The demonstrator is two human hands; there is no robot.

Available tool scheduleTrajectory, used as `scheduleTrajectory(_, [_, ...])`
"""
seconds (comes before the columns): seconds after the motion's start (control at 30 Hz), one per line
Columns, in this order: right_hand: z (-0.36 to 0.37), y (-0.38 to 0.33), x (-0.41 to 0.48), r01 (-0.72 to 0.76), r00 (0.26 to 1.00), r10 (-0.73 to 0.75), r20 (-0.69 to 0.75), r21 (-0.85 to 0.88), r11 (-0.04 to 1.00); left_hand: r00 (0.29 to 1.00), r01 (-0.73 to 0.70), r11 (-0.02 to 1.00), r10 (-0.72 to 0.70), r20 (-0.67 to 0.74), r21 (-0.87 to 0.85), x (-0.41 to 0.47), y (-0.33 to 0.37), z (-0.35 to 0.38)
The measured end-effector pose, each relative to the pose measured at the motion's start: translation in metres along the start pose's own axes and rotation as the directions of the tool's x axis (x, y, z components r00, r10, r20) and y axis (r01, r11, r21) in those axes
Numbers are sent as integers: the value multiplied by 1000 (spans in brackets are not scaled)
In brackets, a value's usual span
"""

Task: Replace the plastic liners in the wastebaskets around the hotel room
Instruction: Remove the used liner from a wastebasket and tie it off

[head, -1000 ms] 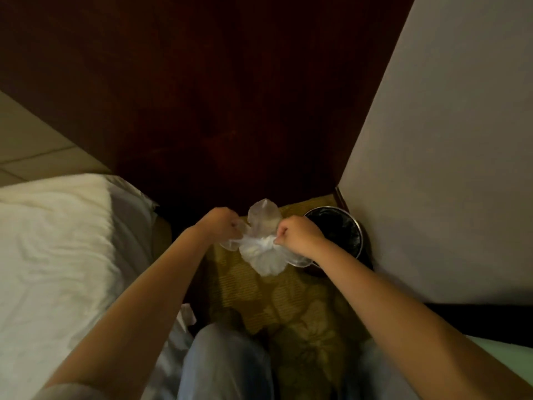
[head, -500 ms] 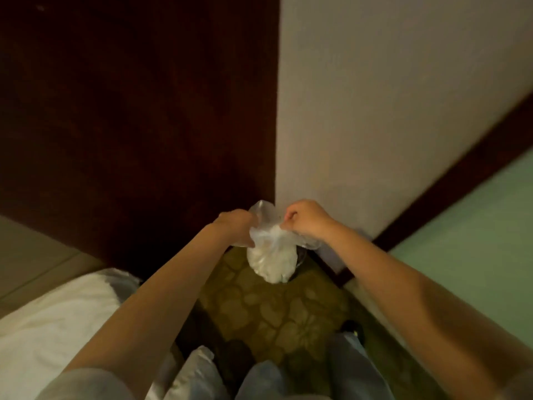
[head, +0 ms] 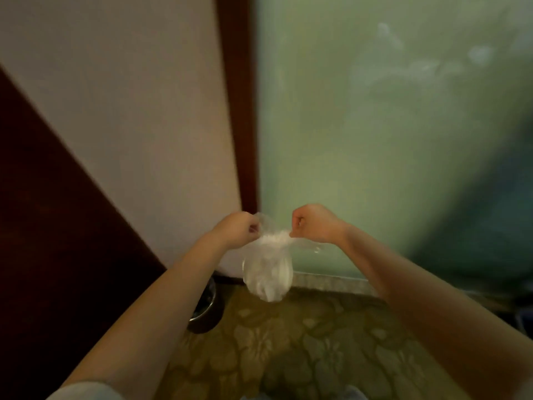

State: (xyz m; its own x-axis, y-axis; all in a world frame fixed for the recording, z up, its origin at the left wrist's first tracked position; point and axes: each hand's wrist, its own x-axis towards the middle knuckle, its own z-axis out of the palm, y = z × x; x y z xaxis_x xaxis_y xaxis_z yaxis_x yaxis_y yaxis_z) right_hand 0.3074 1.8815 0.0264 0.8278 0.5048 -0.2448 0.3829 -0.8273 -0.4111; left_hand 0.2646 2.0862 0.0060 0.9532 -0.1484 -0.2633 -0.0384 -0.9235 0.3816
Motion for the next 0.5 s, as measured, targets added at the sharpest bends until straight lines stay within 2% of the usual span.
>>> scheduleTrajectory(0.1, [-24, 71, -51, -122, 990, 123, -62, 25, 992, 988, -154, 984, 153, 16, 84, 39, 80, 10])
scheduleTrajectory(0.23, [-51, 171, -134, -285, 947, 291, -135, 59, 957, 938, -342, 931, 331, 102, 127, 81, 201, 39])
scheduleTrajectory(0.37, [-75, 260, -224, -434, 884, 438, -164, 60, 899, 850, -521, 841, 496, 176, 146, 110, 325, 84])
scheduleTrajectory(0.5, [-83, 337, -304, -540, 802, 558, -213, 141, 830, 735, -676, 710, 636, 235, 194, 122, 442, 127])
